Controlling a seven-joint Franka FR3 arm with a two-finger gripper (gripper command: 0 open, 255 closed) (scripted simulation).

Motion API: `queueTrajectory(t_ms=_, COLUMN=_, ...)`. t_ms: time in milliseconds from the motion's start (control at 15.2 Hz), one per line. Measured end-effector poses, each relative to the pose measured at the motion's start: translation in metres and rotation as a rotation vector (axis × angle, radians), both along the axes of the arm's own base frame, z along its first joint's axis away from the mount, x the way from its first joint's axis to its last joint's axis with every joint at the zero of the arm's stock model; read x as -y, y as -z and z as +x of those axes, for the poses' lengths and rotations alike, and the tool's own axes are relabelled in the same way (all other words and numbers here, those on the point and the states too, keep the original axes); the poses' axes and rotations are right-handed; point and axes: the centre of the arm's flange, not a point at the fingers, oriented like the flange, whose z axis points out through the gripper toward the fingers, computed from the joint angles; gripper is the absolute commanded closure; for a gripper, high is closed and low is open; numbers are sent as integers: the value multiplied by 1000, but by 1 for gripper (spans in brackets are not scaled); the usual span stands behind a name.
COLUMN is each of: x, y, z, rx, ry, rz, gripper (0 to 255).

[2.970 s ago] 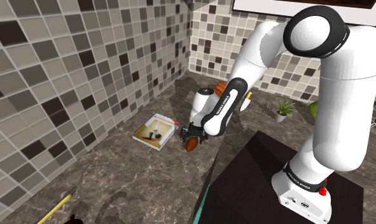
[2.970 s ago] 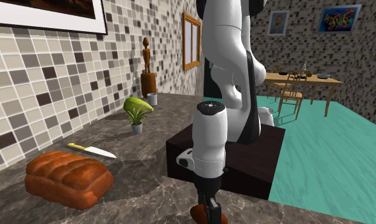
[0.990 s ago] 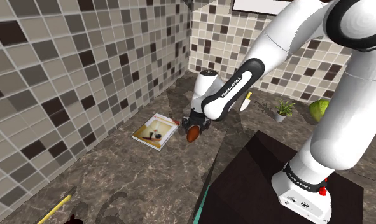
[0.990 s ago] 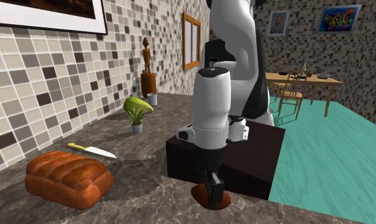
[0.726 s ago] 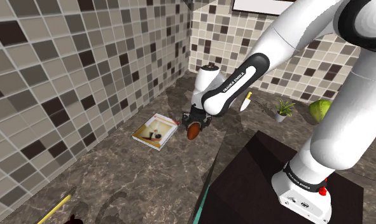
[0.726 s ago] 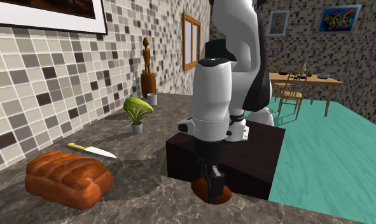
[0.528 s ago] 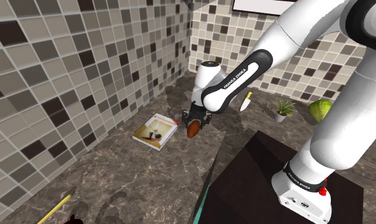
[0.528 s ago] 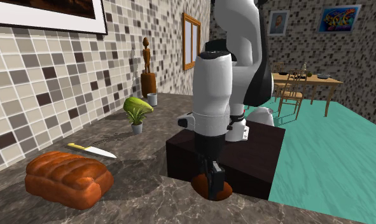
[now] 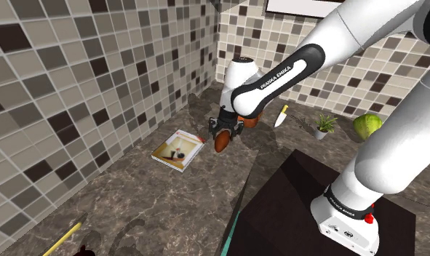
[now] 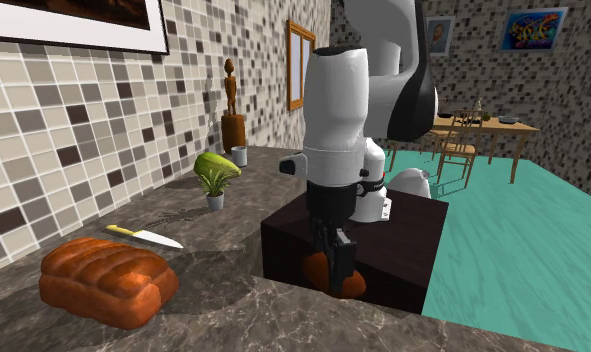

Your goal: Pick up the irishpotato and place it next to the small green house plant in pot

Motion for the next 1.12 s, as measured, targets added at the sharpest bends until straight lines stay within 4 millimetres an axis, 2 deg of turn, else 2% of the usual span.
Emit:
queueTrajectory(t_ms=792, x=1, y=-64, z=0, rx=0, ry=0, rz=0, gripper=255)
queueTrajectory(t_ms=990, x=26, y=-69, z=-4, rx=0, ry=1, rz=0, gripper=255)
queueTrajectory(t_ms=1122, x=51, y=-64, z=-7, rx=-1, ry=2, rz=0, gripper=255)
